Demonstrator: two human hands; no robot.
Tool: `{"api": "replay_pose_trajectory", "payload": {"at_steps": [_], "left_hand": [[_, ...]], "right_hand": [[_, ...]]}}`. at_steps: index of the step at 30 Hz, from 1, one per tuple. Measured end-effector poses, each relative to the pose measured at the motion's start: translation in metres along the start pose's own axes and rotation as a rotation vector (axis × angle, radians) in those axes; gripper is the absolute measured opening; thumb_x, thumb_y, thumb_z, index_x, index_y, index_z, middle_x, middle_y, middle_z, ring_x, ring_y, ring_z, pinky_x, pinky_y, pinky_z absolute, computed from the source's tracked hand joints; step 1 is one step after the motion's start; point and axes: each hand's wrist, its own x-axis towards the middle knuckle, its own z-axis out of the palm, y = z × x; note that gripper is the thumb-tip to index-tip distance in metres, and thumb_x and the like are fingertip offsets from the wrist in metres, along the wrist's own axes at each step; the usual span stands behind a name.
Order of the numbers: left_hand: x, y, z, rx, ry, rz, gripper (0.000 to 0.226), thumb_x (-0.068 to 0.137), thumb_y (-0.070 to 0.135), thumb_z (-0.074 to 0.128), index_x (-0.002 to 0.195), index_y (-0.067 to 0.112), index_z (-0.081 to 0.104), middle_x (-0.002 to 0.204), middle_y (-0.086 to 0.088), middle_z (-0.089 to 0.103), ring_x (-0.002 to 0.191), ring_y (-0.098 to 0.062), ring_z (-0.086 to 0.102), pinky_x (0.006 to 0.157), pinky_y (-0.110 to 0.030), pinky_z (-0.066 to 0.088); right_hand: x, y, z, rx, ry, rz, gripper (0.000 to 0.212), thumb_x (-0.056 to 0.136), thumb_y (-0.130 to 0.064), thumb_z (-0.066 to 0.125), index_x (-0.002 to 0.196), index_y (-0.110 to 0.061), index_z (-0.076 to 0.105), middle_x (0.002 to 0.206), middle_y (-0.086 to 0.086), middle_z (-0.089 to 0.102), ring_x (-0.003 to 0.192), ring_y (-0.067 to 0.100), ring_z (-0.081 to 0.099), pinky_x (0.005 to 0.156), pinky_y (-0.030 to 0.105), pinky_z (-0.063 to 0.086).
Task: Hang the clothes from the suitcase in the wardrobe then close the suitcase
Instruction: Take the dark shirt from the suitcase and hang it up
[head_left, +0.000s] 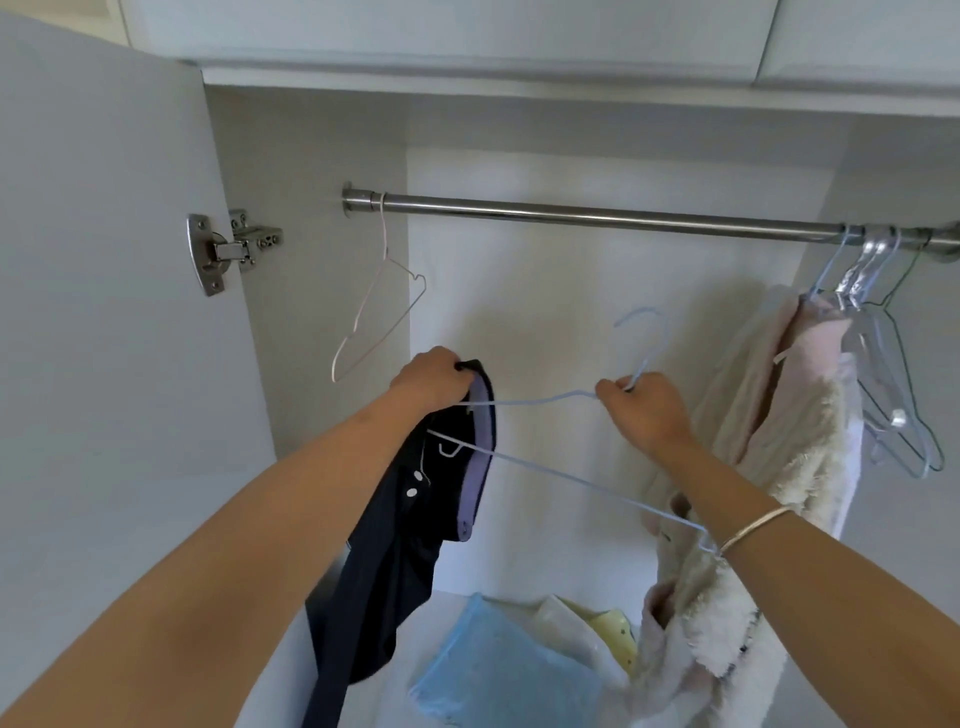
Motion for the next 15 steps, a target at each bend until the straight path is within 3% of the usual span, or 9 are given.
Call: {"api": "replay_pose_trajectory", "payload": {"at_steps": [3,6,10,12,14,15], "left_hand": [[-0.009,0.032,0.008,-0.003,-0.05,0.133,0.02,0.092,0.021,0.047,0.089,0.008,0.062,0.095,-0.013,0.063,0.089,-0.029,0.059,0.071,-0.027,0.043],[-0.019,0.059,0.011,-0.224,-0.139,0.184,0.021,0.09,0.018,0.047,0.072,0.008,0.053,0.071,-0.008,0.052,0.068,-0.023,0.049,0.06,-0.028,0.036],[-0.022,0.061,-0.002,-0.373,-0.227,0.181,0.019,0.083,0.029,0.049,0.077,0.013,0.054,0.078,-0.007,0.05,0.074,-0.019,0.047,0.069,-0.032,0.035],[-0.015,0.049,-0.014,-0.148,-0.058,0.225,0.02,0.088,0.033,0.045,0.078,0.019,0.055,0.089,-0.003,0.051,0.089,-0.021,0.047,0.075,-0.034,0.033],[-0.004,0.03,-0.024,0.241,0.087,0.221,0.032,0.09,0.042,0.041,0.111,0.031,0.062,0.127,-0.002,0.051,0.124,-0.023,0.041,0.101,-0.039,0.027],[0.0,0.02,-0.027,0.386,0.082,0.191,0.042,0.092,0.045,0.038,0.129,0.034,0.053,0.143,-0.003,0.041,0.138,-0.023,0.028,0.111,-0.042,0.016]], "right_hand": [[-0.007,-0.021,0.023,0.115,-0.048,-0.023,0.052,0.09,-0.028,0.055,0.041,-0.012,0.043,0.045,0.005,0.046,0.054,0.026,0.048,0.058,0.031,0.036],[-0.018,-0.04,0.044,0.365,-0.119,0.063,0.05,0.095,-0.03,0.047,0.054,-0.004,0.059,0.056,0.007,0.061,0.058,0.023,0.056,0.059,0.033,0.041],[-0.017,-0.038,0.049,0.648,-0.059,0.308,0.046,0.092,-0.027,0.045,0.05,-0.01,0.055,0.044,0.0,0.052,0.052,0.02,0.047,0.056,0.031,0.037],[-0.012,-0.031,0.044,0.707,-0.015,0.352,0.048,0.09,-0.029,0.046,0.046,-0.012,0.054,0.036,-0.005,0.049,0.051,0.02,0.046,0.058,0.032,0.037],[-0.009,-0.024,0.037,0.721,0.007,0.347,0.053,0.089,-0.029,0.048,0.038,-0.017,0.051,0.032,-0.007,0.046,0.049,0.02,0.043,0.057,0.032,0.035],[-0.007,-0.021,0.034,0.714,0.019,0.333,0.057,0.088,-0.027,0.048,0.032,-0.02,0.049,0.031,-0.007,0.045,0.049,0.02,0.043,0.057,0.032,0.036]]}}
